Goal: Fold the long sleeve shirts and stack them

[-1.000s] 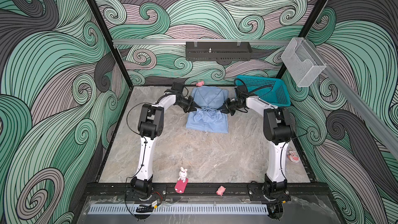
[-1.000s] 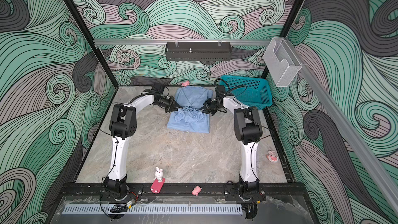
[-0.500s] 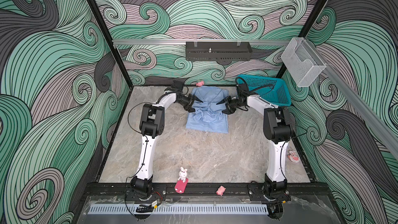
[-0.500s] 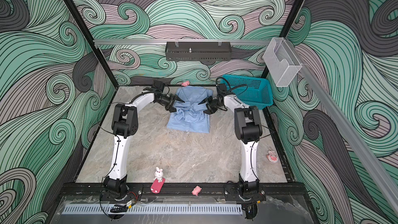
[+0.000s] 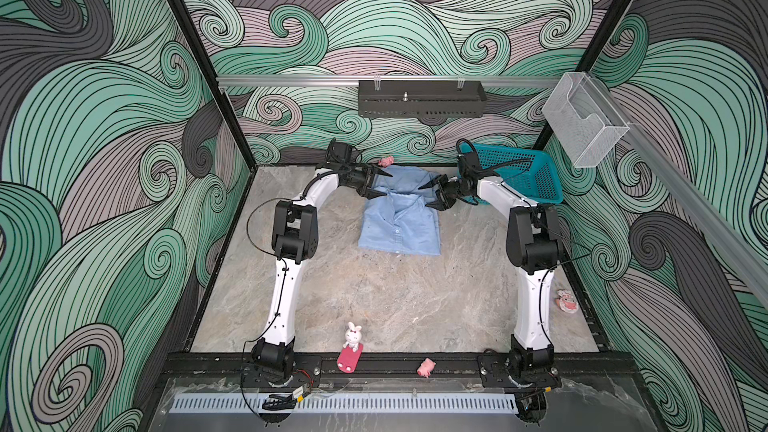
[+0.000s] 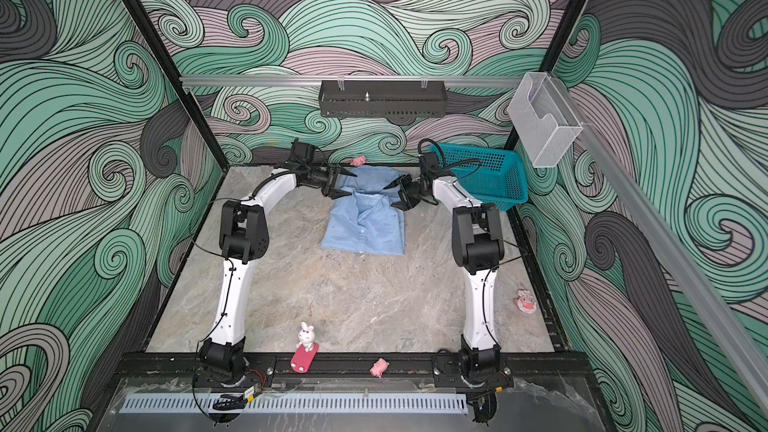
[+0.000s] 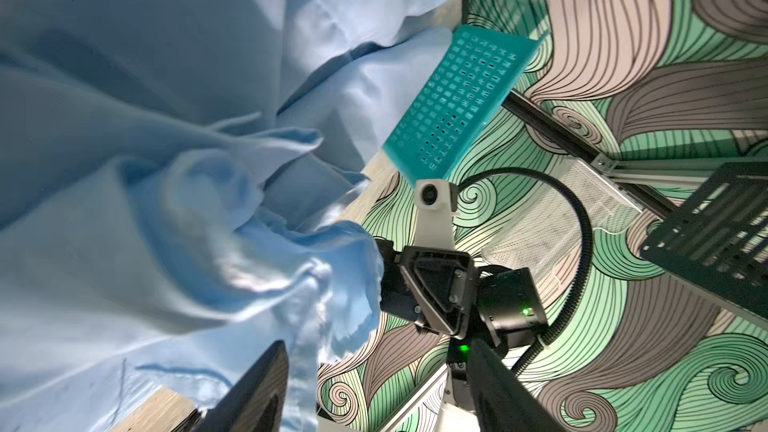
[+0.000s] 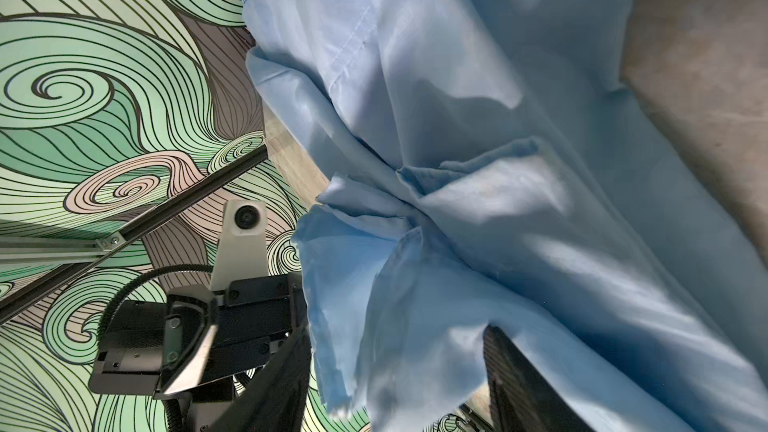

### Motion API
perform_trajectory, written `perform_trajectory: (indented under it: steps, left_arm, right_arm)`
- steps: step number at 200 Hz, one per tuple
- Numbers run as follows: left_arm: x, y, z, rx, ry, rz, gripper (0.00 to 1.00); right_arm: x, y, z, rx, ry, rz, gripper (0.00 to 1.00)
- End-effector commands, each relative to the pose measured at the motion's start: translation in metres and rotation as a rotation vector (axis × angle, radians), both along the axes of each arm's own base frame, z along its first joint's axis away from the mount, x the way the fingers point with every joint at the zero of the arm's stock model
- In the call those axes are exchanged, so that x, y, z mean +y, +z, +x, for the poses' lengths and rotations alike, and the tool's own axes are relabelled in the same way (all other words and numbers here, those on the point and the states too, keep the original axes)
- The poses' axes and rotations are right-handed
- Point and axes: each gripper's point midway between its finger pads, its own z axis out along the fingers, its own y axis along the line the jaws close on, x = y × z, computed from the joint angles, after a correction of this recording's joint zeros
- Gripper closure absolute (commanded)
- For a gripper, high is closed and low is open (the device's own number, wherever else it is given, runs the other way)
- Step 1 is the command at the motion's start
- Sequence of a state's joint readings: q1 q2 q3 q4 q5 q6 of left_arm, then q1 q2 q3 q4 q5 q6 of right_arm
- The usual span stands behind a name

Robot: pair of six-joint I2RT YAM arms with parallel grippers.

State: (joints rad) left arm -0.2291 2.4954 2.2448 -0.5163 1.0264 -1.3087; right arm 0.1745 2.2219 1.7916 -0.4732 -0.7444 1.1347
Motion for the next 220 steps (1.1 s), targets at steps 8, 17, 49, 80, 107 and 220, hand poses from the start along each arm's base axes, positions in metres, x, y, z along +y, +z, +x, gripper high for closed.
perform_trajectory:
  steps: [8,17,49,80,107,220]
  left_arm:
    - [0.007,-0.005,0.027,0.032,0.052,-0.045,0.30]
    - [0.008,-0.003,0.031,0.031,0.059,-0.052,0.30]
    - [0.021,0.024,0.028,-0.018,0.058,-0.040,0.30]
    - [0.044,0.050,-0.009,-0.086,0.025,0.060,0.29]
    - [0.054,0.034,-0.064,-0.076,-0.011,0.153,0.32]
    - [0.014,-0.093,-0.173,0.139,-0.180,0.237,0.65]
  right_arm:
    - [-0.008,-0.001,0.013,-0.011,-0.036,-0.028,0.34]
    - [-0.009,0.001,0.013,-0.018,-0.035,-0.038,0.34]
    - [-0.022,0.023,0.003,-0.099,0.009,-0.155,0.34]
    - [-0.026,0.040,-0.018,-0.186,0.128,-0.316,0.38]
    - [-0.009,0.048,-0.041,-0.263,0.278,-0.409,0.44]
    - [0.072,-0.036,-0.039,-0.246,0.555,-0.438,0.89]
